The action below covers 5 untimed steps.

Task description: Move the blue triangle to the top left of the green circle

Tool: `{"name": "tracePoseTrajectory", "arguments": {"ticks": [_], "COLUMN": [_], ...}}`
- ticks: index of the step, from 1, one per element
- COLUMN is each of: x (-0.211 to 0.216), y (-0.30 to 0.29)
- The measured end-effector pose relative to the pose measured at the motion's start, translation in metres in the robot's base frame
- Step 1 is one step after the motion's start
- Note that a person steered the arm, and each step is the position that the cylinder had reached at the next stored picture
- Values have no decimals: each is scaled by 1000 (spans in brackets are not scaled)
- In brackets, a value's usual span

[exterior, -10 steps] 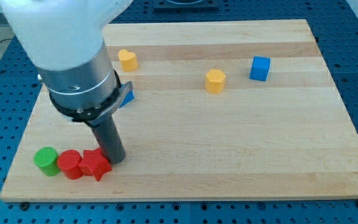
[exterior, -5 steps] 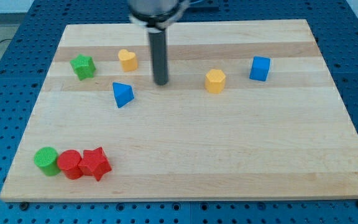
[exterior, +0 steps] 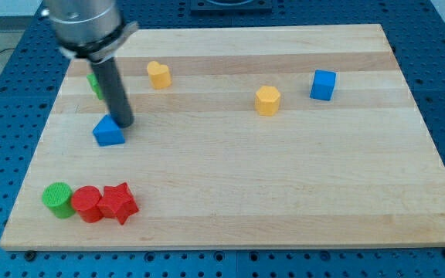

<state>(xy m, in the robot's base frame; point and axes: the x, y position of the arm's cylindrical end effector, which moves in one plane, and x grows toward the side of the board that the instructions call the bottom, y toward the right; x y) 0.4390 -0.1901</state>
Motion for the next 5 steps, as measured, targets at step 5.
{"name": "tracePoseTrajectory", "arguments": {"ticks": [5], "x": [71], "y": [-40]}}
